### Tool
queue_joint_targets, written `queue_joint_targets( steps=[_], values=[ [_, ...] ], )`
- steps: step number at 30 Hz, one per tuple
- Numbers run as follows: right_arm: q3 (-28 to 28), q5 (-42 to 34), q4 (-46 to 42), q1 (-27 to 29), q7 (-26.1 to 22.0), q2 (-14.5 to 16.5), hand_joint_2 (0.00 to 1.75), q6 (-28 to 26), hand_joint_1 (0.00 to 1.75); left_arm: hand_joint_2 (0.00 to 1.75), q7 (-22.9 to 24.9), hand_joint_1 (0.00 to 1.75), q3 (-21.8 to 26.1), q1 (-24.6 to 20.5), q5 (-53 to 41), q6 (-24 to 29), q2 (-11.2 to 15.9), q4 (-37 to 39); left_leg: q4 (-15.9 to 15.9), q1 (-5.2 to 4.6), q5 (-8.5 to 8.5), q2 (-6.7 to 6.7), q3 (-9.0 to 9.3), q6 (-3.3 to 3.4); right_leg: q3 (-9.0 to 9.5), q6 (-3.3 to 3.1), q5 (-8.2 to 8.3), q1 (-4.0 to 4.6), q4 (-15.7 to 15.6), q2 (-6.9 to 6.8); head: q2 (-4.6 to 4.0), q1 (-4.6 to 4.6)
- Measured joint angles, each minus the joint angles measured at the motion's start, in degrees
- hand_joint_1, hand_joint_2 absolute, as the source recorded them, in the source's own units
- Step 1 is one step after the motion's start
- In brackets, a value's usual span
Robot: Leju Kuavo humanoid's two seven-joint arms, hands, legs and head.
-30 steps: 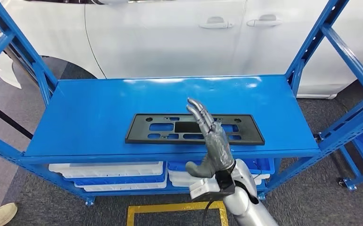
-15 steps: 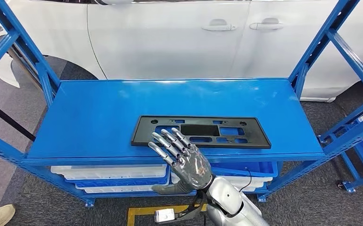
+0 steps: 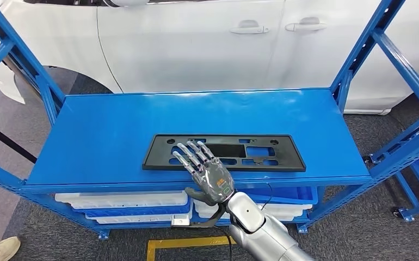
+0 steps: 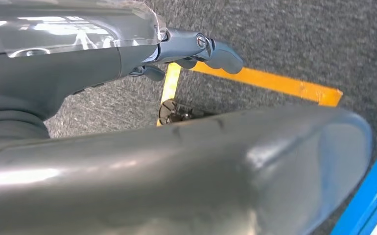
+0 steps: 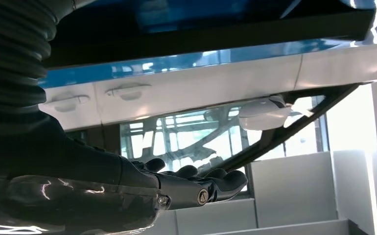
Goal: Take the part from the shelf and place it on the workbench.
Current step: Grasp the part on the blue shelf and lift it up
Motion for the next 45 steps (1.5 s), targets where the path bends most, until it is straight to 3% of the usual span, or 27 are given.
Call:
queue_joint_targets(
  steps=[3, 4, 5, 6, 9, 11, 13, 15, 16, 18, 19, 20, 21, 22, 24, 26, 28, 29, 31, 33, 35, 36, 37, 39, 41, 45],
  values=[
    [-0.35, -0.45, 3.05, -1.43, 0.06, 1.16, 1.75, -0.07, 0.0, 0.0, 0.01, 0.0, -0.15, 0.05, -0.17, -0.1, 0.02, 0.0, 10.32, 0.12, -5.17, 0.01, -4.71, -0.59, 0.09, -0.55, 0.01, 0.08, -0.16, -0.12, 0.0, 0.01],
    [-0.45, -0.51, 3.98, -1.64, 0.05, 1.41, 1.75, -0.08, 0.0, 0.0, 0.01, 0.0, -0.21, 0.12, -0.19, -0.11, 0.02, 0.0, 13.61, 0.14, -6.23, 0.01, -6.33, -0.68, 0.09, -0.61, -0.02, 0.21, -0.12, -0.14, 0.0, 0.01],
    [-0.57, -0.56, 4.93, -1.8, 0.05, 1.64, 1.75, -0.08, 0.0, 0.0, 0.01, 0.0, -0.27, 0.18, -0.19, -0.12, 0.02, 0.0, 14.9, 0.13, -6.14, 0.01, -7.05, -0.64, 0.11, -0.67, -0.06, 0.34, -0.08, -0.15, 0.0, 0.01],
    [-0.76, -0.56, 5.85, -1.99, 0.07, 1.92, 1.75, -0.09, 0.0, 0.0, 0.01, 0.0, -0.33, 0.23, -0.2, -0.09, 0.02, 0.0, 13.93, 0.11, -4.94, 0.01, -6.69, -0.49, 0.16, -0.71, -0.1, 0.46, -0.02, -0.1, 0.0, 0.01],
    [-1.66, -0.08, 8.1, -2.96, 0.27, 2.85, 1.75, -0.14, 0.0, 0.0, 0.03, 0.0, -0.42, 0.19, -0.19, 0.06, 0.09, 0.0, 2.56, -0.23, 0.54, 0.03, -1.4, 0.61, 0.43, -0.6, -0.31, 0.8, 0.1, 0.06, 0.0, 0.01],
    [-2.51, 0.83, 9.39, -3.59, 0.67, 3.34, 1.75, -0.21, 0.0, 0.0, 0.07, 0.0, -0.45, 0.12, -0.21, 0.16, 0.17, 0.0, -1.42, -0.63, 1.46, 0.05, 0.5, 1.21, 0.45, -0.14, -0.38, 0.87, 0.13, 0.04, 0.0, 0.01],
    [-3.45, 2.83, 10.45, -3.97, 1.73, 3.69, 1.75, -0.29, 0.0, 0.0, 0.08, 0.0, -0.48, 0.19, -0.22, 0.23, 0.19, 0.0, -1.78, -0.7, 1.55, 0.03, 0.66, 1.63, 0.44, 0.51, -0.36, 0.83, 0.04, -0.01, 0.0, 0.01],
    [-4.46, 5.81, 11.38, -4.47, 3.43, 3.95, 1.75, -0.39, 0.0, 0.0, 0.04, 0.0, -0.48, 0.25, -0.21, 0.29, 0.15, 0.0, -2.39, -0.41, 1.94, 0.1, 0.89, 2.2, -0.01, 1.14, -1.35, 0.77, 1.27, -0.02, 0.0, 0.01],
    [-4.96, 7.26, 11.92, -4.83, 4.41, 4.05, 1.75, -0.45, 0.0, 0.0, 0.0, 0.0, -0.48, 0.21, -0.2, 0.31, 0.14, 0.0, -2.67, -0.22, 2.13, 0.16, 0.98, 2.47, -0.97, 1.44, -2.73, 0.7, 3.45, -0.01, 0.0, 0.01],
    [-5.91, 9.33, 13.3, -5.47, 6.1, 4.15, 1.75, -0.55, 0.0, 0.0, -0.1, 0.0, -0.47, 0.15, -0.2, 0.32, 0.15, 0.0, -2.73, -0.21, 2.21, 0.22, 0.92, 2.71, -4.36, 1.94, -6.38, 0.33, 10.67, -0.02, 0.0, 0.01],
    [-6.34, 10.23, 14.07, -5.65, 6.92, 4.17, 1.75, -0.56, 0.0, 0.0, -0.15, 0.0, -0.46, 0.17, -0.2, 0.32, 0.15, 0.0, -2.7, -0.21, 2.2, 0.21, 0.89, 2.73, -6.1, 2.17, -7.61, 0.14, 14.18, -0.02, 0.0, 0.01],
    [-6.74, 11.05, 14.82, -5.77, 7.63, 4.19, 1.75, -0.57, 0.0, 0.0, -0.19, 0.0, -0.46, 0.2, -0.2, 0.29, 0.15, 0.0, -2.66, -0.21, 2.18, 0.19, 0.88, 2.71, -7.11, 2.36, -7.79, -0.05, 16.06, -0.03, 0.0, 0.01],
    [-7.09, 11.88, 15.45, -5.94, 8.38, 4.21, 1.75, -0.59, 0.0, 0.0, -0.22, 0.0, -0.46, 0.24, -0.2, 0.25, 0.15, 0.0, -2.59, -0.19, 2.14, 0.16, 0.9, 2.65, -7.06, 2.5, -6.83, -0.22, 15.73, -0.05, 0.0, 0.01],
    [-7.36, 12.64, 16.01, -6.23, 9.23, 4.23, 1.75, -0.61, 0.0, 0.0, -0.26, 0.0, -0.46, 0.26, -0.21, 0.17, 0.13, 0.0, -2.49, -0.16, 2.06, 0.14, 0.95, 2.53, -5.94, 2.58, -4.97, -0.39, 13.19, -0.09, 0.0, 0.01],
    [-7.65, 13.77, 17.27, -7.25, 11.26, 4.27, 1.75, -0.63, 0.0, 0.0, -0.37, 0.0, -0.48, 0.24, -0.22, 0.03, 0.1, 0.0, -2.05, -0.25, 1.73, 0.11, 0.9, 2.06, -2.3, 2.48, -1.29, -0.53, 5.35, -0.18, 0.0, 0.01],
    [-7.62, 14.27, 18.83, -8.43, 14.06, 4.3, 1.75, -0.72, 0.0, 0.0, -0.48, 0.0, -0.47, 0.18, -0.22, -0.03, 0.1, 0.0, -1.64, -0.43, 1.47, 0.09, 0.63, 1.43, -0.5, 1.93, -0.15, -0.39, 1.14, -0.14, 0.0, 0.0],
    [-7.42, 14.39, 20.34, -9.5, 16.94, 4.3, 1.75, -0.82, 0.0, 0.0, -0.54, 0.0, -0.46, 0.16, -0.22, -0.05, 0.11, 0.0, -1.64, -0.37, 1.45, 0.1, 0.59, 0.74, -0.48, 1.11, -0.23, -0.15, 0.73, -0.04, 0.0, 0.0],
    [-7.29, 14.4, 21.08, -10.06, 18.17, 4.28, 1.75, -0.83, 0.05, 0.0, -0.54, 0.0, -0.45, 0.16, -0.22, -0.05, 0.13, 0.0, -1.54, -0.26, 1.32, 0.11, 0.62, 0.41, -0.39, 0.72, -0.12, -0.15, 0.54, -0.05, 0.0, 0.01],
    [-7.02, 14.42, 22.78, -11.27, 20.01, 4.25, 1.75, -0.82, 0.93, 0.0, -0.54, 0.0, -0.45, 0.14, -0.22, -0.05, 0.16, 0.0, 0.9, -0.09, -0.41, 0.14, -0.37, -0.12, -0.21, 0.02, 0.11, -0.29, 0.16, -0.12, 0.0, 0.01],
    [-6.81, 14.35, 24.79, -12.26, 20.65, 4.16, 1.75, -0.74, 1.75, 0.0, -0.52, 0.0, -0.46, 0.18, -0.24, -0.07, 0.17, 0.0, 7.84, -0.01, -4.05, 0.15, -3.52, -0.48, -0.22, -0.32, 0.17, -0.25, 0.1, -0.18, 0.0, 0.01],
    [-6.78, 14.05, 26.59, -12.85, 19.96, 4.0, 1.75, -0.67, 1.75, 0.0, -0.48, 0.0, -0.46, 0.32, -0.26, -0.09, 0.18, 0.0, 14.35, 0.01, -6.24, 0.15, -6.54, -0.67, -0.23, -0.43, 0.15, -0.07, 0.15, -0.18, 0.0, 0.01],
    [-6.8, 13.88, 27.27, -13.04, 19.47, 3.91, 1.75, -0.67, 1.75, 0.0, -0.43, 0.0, -0.45, 0.37, -0.26, -0.09, 0.2, 0.0, 14.98, 0.01, -5.84, 0.15, -6.84, -0.66, -0.19, -0.44, 0.14, -0.01, 0.18, -0.15, 0.0, 0.01],
    [-6.85, 13.73, 27.82, -13.21, 18.98, 3.83, 1.75, -0.68, 1.75, 0.0, -0.38, 0.0, -0.45, 0.38, -0.26, -0.1, 0.22, 0.0, 13.19, 0.01, -4.34, 0.15, -6.0, -0.55, -0.13, -0.43, 0.13, 0.02, 0.23, -0.11, 0.0, 0.01],
    [-7.15, 13.52, 28.68, -13.6, 18.13, 3.71, 1.75, -0.67, 1.75, 0.0, -0.31, 0.0, -0.45, 0.28, -0.27, -0.14, 0.36, 0.0, 5.18, -0.05, -0.58, 0.15, -2.17, -0.09, -0.06, -0.27, 0.06, 0.12, 0.4, -0.03, 0.0, 0.01],
    [-7.55, 13.39, 29.37, -13.92, 17.39, 3.59, 1.75, -0.66, 1.75, 0.0, -0.25, 0.0, -0.46, 0.12, -0.32, -0.22, 0.49, 0.0, -0.57, -0.28, 1.1, 0.11, 0.49, 0.58, -0.19, 0.26, 0.04, 0.28, 0.52, 0.04, 0.0, 0.01],
    [-8.28, 13.6, 30.14, -14.0, 16.29, 3.4, 1.75, -0.73, 1.75, 0.0, -0.19, 0.0, -0.45, 0.08, -0.35, -0.27, 0.52, 0.0, -1.78, -0.28, 1.59, 0.15, 0.72, 1.84, -0.57, 1.58, -0.2, 0.21, 0.94, 0.06, 0.0, 0.01]
  ],
)
